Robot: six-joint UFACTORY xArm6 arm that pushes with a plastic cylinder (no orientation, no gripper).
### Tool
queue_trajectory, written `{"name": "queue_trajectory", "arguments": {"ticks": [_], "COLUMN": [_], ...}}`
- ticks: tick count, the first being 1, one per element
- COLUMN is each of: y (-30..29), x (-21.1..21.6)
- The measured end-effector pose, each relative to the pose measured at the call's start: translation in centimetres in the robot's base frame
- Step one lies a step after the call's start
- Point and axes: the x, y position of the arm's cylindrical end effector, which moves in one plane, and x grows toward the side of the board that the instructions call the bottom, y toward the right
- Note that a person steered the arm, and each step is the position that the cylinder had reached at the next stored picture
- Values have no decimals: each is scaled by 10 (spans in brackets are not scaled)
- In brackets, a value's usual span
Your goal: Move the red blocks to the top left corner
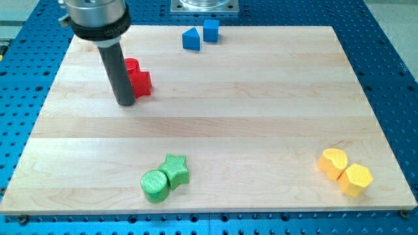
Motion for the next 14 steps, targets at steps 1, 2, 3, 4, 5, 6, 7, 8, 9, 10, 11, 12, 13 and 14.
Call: {"name": "queue_trajectory", "arguments": {"ticks": [1,2,3,4,5,6,7,8,9,10,11,12,13,14], "y": [24,22,16,6,-18,-44,-61,-36,12,-10,-43,-53,-42,-111], "x": [4,-39,-81,-103,-135,-156,-142,-123,-141,-186,-195,-188,-149,-119]}}
